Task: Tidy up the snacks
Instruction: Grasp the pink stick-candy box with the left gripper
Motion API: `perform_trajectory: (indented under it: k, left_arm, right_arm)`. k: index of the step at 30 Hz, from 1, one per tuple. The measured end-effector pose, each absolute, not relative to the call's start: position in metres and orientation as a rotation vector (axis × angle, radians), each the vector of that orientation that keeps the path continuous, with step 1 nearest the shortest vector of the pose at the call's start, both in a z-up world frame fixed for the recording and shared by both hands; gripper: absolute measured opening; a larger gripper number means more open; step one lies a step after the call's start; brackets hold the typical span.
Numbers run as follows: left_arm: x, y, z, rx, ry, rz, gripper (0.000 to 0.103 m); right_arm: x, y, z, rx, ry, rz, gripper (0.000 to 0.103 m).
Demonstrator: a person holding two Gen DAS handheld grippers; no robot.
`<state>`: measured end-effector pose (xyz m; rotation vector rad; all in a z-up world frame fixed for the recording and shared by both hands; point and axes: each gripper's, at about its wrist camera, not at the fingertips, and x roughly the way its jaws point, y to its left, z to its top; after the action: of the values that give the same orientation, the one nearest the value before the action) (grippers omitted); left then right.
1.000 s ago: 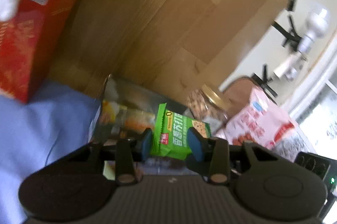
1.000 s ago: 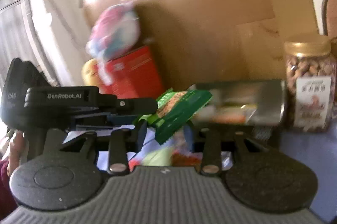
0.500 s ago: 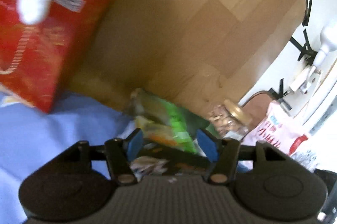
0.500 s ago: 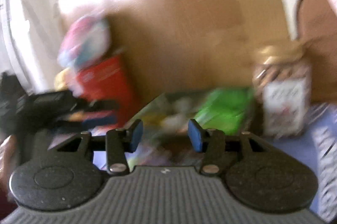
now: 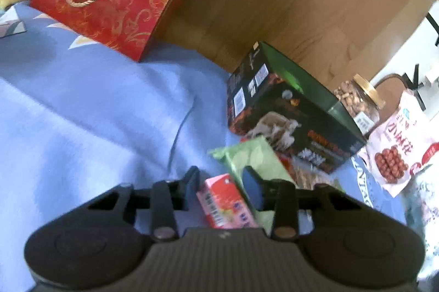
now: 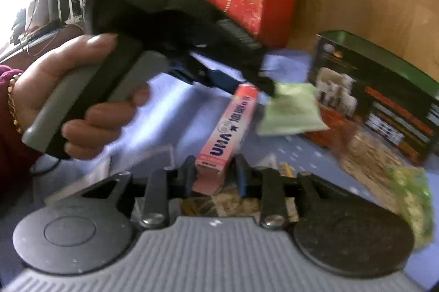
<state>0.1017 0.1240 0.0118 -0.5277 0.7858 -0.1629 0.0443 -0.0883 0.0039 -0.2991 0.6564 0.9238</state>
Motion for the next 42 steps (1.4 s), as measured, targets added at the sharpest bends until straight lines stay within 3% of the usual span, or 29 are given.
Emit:
perform_trajectory:
  k: [6,10,18,21,26,29,32,34,42]
  left_arm:
    - [0.060,0.119,0.008,-0.580,0.802,-0.231,0.027]
    - [0.040,0.116,0.013,-0.583,0.799,-0.243,0.049]
    - [0.038,0.103,0.016,-0.526,0.809,-0.237,0.051]
    - [0.039,0.099,0.018,-0.497,0.808,-0.230,0.051]
    - [0.037,0.094,0.018,-0.453,0.804,-0.230,0.051]
    - [0.037,0.092,0.019,-0.450,0.807,-0.235,0.050]
    - [0.036,0.089,0.019,-0.432,0.803,-0.229,0.050]
    - [0.036,0.088,0.018,-0.437,0.808,-0.245,0.044]
    - [0.039,0.086,0.025,-0.479,0.810,-0.264,0.043]
  right_arm:
    - [0.044,-0.138,-0.001,-0.287,0.638,0.807,0.037]
    - [0.034,-0.156,-0.003,-0.212,0.633,0.787,0.040]
    - [0.032,-0.154,-0.004,-0.243,0.605,0.767,0.043]
    - [0.024,-0.154,-0.001,-0.314,0.568,0.772,0.058]
    - [0.024,-0.160,-0.002,-0.351,0.617,0.777,0.055]
    - [0.027,-0.158,0.000,-0.304,0.667,0.801,0.038]
    - [0.029,-0.154,-0.002,-0.269,0.671,0.798,0.038]
    - [0.031,-0.153,-0.003,-0.230,0.667,0.794,0.038]
    - [0.030,-0.159,-0.001,-0.199,0.596,0.790,0.036]
